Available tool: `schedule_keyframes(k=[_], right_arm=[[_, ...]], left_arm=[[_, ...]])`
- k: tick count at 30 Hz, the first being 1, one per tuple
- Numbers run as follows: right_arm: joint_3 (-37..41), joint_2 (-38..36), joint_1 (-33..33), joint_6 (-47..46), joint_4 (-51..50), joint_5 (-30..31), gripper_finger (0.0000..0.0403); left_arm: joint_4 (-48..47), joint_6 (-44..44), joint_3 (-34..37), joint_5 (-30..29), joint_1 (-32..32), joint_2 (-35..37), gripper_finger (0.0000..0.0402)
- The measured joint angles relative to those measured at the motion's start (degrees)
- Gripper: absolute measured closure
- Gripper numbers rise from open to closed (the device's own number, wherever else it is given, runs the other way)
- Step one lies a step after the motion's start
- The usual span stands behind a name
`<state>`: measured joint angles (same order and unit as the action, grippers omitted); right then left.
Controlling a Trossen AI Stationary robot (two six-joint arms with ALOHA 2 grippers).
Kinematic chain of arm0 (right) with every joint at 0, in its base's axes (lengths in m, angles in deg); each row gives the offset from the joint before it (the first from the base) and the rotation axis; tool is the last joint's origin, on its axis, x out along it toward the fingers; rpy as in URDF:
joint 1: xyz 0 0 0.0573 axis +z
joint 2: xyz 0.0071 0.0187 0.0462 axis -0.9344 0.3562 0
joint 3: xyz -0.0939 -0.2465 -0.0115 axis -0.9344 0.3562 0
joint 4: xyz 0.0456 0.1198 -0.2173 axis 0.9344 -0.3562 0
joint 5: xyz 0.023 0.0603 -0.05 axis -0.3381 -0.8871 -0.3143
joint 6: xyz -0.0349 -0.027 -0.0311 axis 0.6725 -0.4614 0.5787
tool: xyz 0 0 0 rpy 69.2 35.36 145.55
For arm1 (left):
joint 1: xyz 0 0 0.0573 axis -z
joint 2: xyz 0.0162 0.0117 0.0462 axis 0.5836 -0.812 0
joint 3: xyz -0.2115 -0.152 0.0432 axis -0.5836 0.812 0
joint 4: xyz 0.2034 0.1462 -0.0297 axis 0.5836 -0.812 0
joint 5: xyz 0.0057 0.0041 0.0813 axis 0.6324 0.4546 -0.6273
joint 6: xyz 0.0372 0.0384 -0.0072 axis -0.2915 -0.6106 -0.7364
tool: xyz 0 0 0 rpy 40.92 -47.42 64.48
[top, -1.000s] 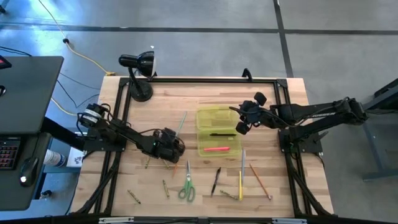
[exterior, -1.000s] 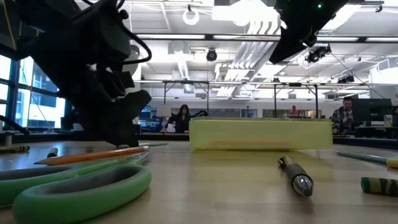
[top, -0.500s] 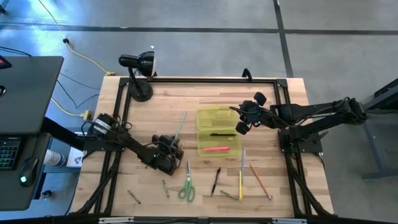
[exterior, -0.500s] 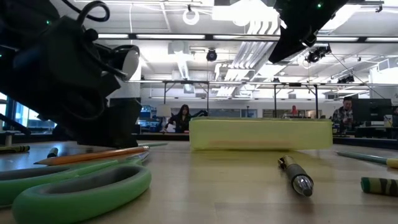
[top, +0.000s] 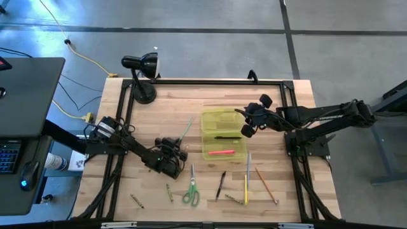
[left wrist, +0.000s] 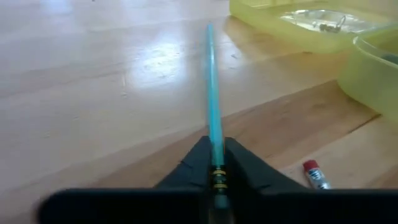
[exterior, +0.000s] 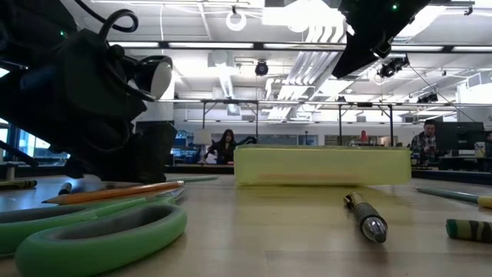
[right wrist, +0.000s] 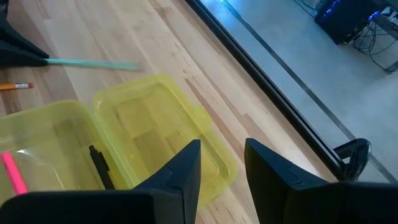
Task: Pick & place school supplies into a supply box
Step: Put the blue pencil into the yellow supply box
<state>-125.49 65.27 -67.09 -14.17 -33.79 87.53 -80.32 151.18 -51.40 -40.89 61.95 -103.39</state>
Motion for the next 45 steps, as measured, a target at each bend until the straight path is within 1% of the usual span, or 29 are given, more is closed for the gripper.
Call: schedule_keyframes(k=[1, 5, 8, 10, 13, 16, 21, 24, 26, 28, 30, 32, 34, 36, 38, 40, 41, 45], right_arm=[[0.0, 0.0, 0.0, 0.0, 0.0, -0.1, 0.0300], [0.0, 0.0, 0.0, 0.0, 0.0, -0.9, 0.0300], [0.0, 0.0, 0.0, 0.0, 0.0, -1.0, 0.0300], [0.0, 0.0, 0.0, 0.0, 0.1, -1.0, 0.0300], [0.0, 0.0, 0.0, 0.0, 0.2, -1.0, 0.0300], [0.0, 0.0, 0.0, 0.0, 0.2, -1.0, 0.0300], [0.0, 0.0, 0.0, 0.0, 0.4, -1.0, 0.0300], [0.0, 0.0, 0.0, 0.0, 0.4, -1.0, 0.0300], [0.0, 0.0, 0.0, 0.0, 0.4, -1.0, 0.0300], [0.0, 0.0, 0.0, 0.0, 0.4, -1.0, 0.0300], [0.0, 0.0, 0.0, 0.3, 0.4, -1.0, 0.0300], [0.0, 0.0, 0.0, 0.6, 0.4, -1.0, 0.0300], [0.0, 0.0, 0.0, 0.6, 0.7, -1.0, 0.0300], [0.0, 0.0, 0.0, 0.7, 0.8, -1.0, 0.0300], [0.0, 0.0, 0.0, 0.7, 0.9, -1.0, 0.0300], [0.0, 0.0, 0.0, 0.7, 0.9, -1.0, 0.0300], [0.0, 0.0, 0.0, 0.7, 0.9, -1.0, 0.0300], [0.0, 0.0, 0.0, 0.7, 0.8, -1.0, 0.0300]], left_arm=[[0.0, 0.0, 0.0, -0.2, 0.0, 0.0, 0.0372], [0.1, 1.0, -0.4, -1.1, 0.1, 0.1, 0.0372], [-1.5, -0.6, -1.6, -0.8, 0.0, 1.2, 0.0372], [-3.1, -2.4, -2.4, -0.6, -0.1, 2.7, 0.0372], [-4.9, -5.6, -3.8, 1.2, -0.1, 5.8, 0.0373], [-7.0, -9.6, -4.5, -0.1, 0.0, 9.5, 0.0373], [-8.2, -10.5, -4.7, -3.7, 0.0, 12.8, 0.0373], [-7.6, -14.7, -4.9, -3.3, 0.0, 15.0, 0.0373], [-7.4, -21.8, -6.2, -0.2, -0.1, 16.0, 0.0373], [-5.6, -32.4, -8.5, 3.7, -0.1, 16.1, 0.0373], [-3.3, -42.9, -10.9, 6.2, -0.6, 16.1, 0.0373], [-0.3, -52.5, -13.6, 9.5, -2.0, 16.1, 0.0373], [0.2, -60.6, -16.5, 13.1, -3.9, 16.1, 0.0373], [0.2, -67.3, -19.6, 18.4, -6.1, 16.1, 0.0373], [0.2, -71.8, -22.0, 26.8, -8.8, 16.1, 0.0373], [0.4, -73.4, -23.7, 34.4, -11.4, 15.2, 0.0373], [0.2, -73.8, -24.2, 36.6, -12.5, 14.5, 0.0373], [-0.1, -74.8, -25.1, 40.0, -15.6, 11.5, 0.0373]])
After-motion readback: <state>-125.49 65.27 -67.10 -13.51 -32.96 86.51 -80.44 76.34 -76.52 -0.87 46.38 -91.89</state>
